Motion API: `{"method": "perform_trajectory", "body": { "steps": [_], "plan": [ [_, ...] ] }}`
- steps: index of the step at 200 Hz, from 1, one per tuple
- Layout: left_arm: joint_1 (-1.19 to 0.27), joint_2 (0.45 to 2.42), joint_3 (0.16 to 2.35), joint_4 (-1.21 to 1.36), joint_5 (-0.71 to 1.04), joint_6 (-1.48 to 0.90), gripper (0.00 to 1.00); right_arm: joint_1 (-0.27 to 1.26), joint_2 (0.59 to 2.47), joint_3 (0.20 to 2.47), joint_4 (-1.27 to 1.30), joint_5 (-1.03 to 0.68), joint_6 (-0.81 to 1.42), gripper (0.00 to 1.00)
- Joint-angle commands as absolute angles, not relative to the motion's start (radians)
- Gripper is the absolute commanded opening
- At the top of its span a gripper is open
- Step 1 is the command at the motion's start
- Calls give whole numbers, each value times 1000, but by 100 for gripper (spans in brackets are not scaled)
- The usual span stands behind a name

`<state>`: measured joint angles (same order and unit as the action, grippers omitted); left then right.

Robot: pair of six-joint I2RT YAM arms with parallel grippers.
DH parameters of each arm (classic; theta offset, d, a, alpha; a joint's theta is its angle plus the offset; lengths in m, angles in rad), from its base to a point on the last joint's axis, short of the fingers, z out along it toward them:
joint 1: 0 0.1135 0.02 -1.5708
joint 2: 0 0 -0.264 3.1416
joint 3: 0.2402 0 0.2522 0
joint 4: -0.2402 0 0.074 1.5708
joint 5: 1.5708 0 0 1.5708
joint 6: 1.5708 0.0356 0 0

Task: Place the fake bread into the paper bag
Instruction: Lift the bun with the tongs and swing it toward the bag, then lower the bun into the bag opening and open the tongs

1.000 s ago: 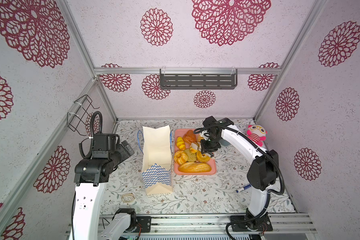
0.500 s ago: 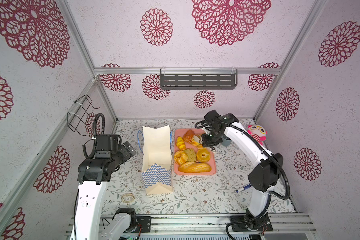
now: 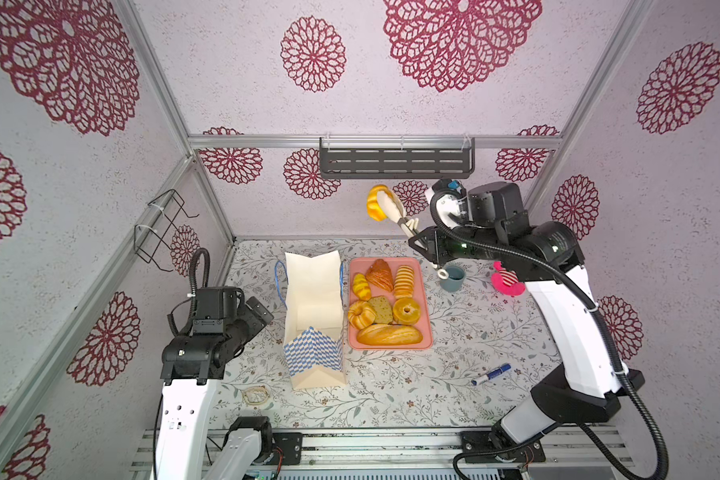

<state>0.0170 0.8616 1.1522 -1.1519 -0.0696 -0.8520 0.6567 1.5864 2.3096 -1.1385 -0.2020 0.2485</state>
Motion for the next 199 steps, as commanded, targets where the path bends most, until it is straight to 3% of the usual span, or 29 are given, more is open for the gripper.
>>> {"method": "perform_trajectory", "body": {
  "steps": [1, 71, 107, 151, 199],
  "plan": [
    [44, 831, 1148, -1068, -19, -890, 97, 742, 1584, 2327, -1049, -303, 296, 8],
    [61, 775, 1268, -936, 206, -872, 97, 961, 1700, 2355, -987, -228, 431, 7],
    [61, 783, 1342, -976, 183, -874, 97, 1018, 1767, 2388, -1113, -116, 468, 9],
    [61, 823, 1401, -988, 210, -850, 97, 1041, 1777, 2352, -1210, -8, 487, 20],
    [55, 893, 1404, -986, 253, -844, 97, 1043, 1804, 2327, -1201, -45, 465, 45]
  ]
}}
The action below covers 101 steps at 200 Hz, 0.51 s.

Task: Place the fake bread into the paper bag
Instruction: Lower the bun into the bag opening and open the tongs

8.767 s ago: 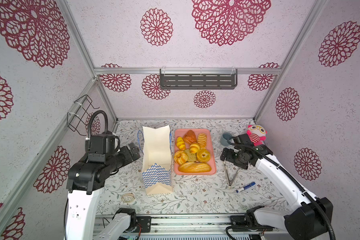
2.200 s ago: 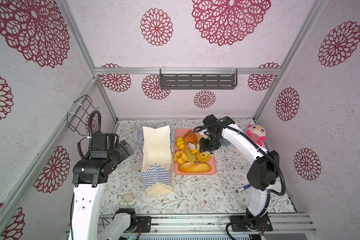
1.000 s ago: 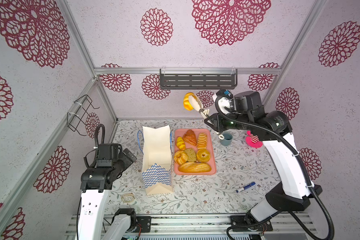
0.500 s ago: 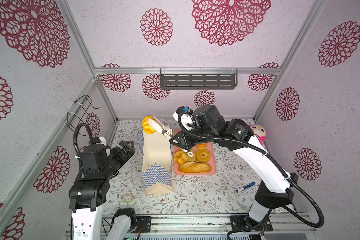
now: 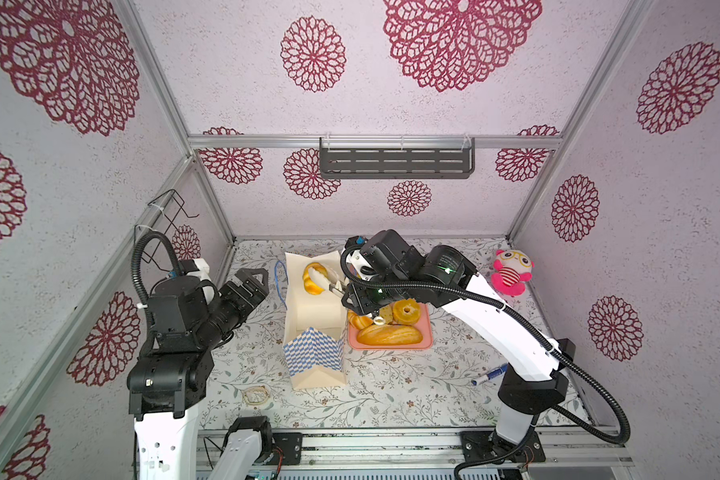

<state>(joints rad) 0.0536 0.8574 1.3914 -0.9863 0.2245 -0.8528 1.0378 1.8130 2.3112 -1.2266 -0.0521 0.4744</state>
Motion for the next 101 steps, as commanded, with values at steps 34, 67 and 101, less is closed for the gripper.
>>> {"method": "perform_trajectory", "body": {
  "steps": [34, 67, 101],
  "plan": [
    [54, 892, 1395, -999, 201, -831, 97, 1046, 1816, 2322, -1172, -70, 457, 38],
    [54, 893, 1386, -1014, 184, -815, 97, 1044, 1799, 2327, -1127, -78, 453, 36],
    [54, 886, 1371, -1008, 172, -812, 97, 1045, 1709, 2349, -1018, 0, 437, 36]
  ]
}}
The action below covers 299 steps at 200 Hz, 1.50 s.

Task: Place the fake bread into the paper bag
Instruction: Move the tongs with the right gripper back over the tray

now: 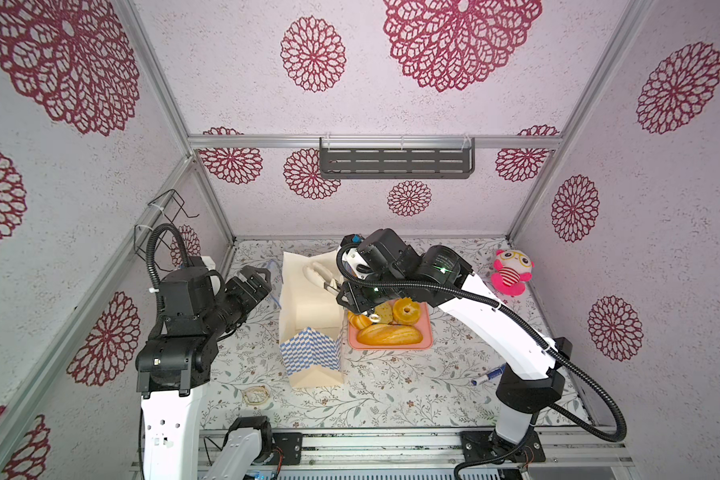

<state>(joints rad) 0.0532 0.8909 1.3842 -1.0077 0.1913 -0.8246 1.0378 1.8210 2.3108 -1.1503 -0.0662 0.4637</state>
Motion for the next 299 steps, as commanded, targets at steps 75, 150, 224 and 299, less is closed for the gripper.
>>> {"method": "perform_trajectory", "body": {
  "steps": [75, 150, 224, 299],
  "plan": [
    [16, 933, 1491, -1048, 140, -788, 97, 813, 1386, 2059, -983, 196, 470, 39],
    [-150, 965, 1512, -1080, -5, -811, 97, 664, 1335, 1442, -879, -161, 537, 41],
    [-156, 909, 1433, -1088, -34, -848, 98, 673, 1425, 1340, -724, -356, 584, 49],
    [-155, 860, 1419, -1127, -69, -862, 97, 675, 1505, 1338, -737, -381, 566, 55]
  ]
}}
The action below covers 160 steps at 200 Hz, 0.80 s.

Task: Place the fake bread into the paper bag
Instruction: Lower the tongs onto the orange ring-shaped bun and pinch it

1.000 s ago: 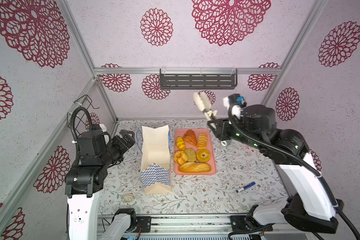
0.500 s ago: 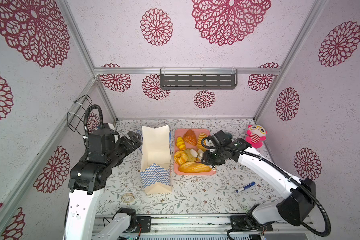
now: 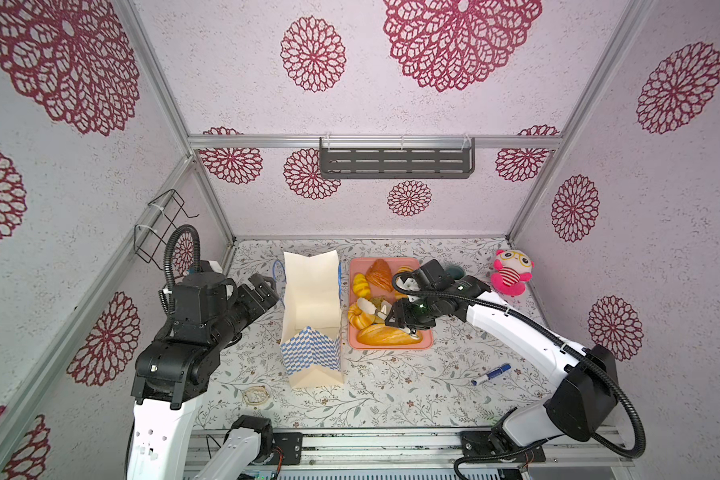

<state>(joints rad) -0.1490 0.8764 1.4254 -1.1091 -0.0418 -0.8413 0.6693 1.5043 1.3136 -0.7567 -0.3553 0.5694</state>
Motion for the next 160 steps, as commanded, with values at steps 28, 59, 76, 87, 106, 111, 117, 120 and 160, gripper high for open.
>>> {"method": "perform_trajectory", "body": {
  "steps": [28, 59, 76, 87, 106, 111, 117, 120, 160],
  "plan": [
    [-155, 849, 1411, -1134, -72, -866, 97, 675, 1539, 1340, -728, -370, 561, 55],
    [-155, 841, 1411, -1141, -78, -868, 97, 678, 1579, 1342, -712, -374, 559, 52],
    [-155, 840, 1414, -1144, -82, -867, 97, 684, 1595, 1341, -709, -376, 557, 51],
    [-156, 839, 1414, -1146, -84, -865, 97, 689, 1601, 1339, -703, -380, 556, 51],
    [-156, 839, 1412, -1146, -85, -864, 97, 696, 1611, 1339, -686, -394, 562, 51],
    [-155, 839, 1410, -1146, -84, -865, 97, 698, 1616, 1339, -680, -398, 563, 50],
    [-156, 839, 1408, -1145, -83, -867, 97, 698, 1621, 1340, -676, -400, 566, 50],
    [-156, 839, 1408, -1144, -83, -866, 97, 698, 1623, 1340, -673, -403, 567, 49],
    [-156, 841, 1413, -1141, -84, -866, 97, 698, 1635, 1345, -672, -376, 576, 29]
  ]
}}
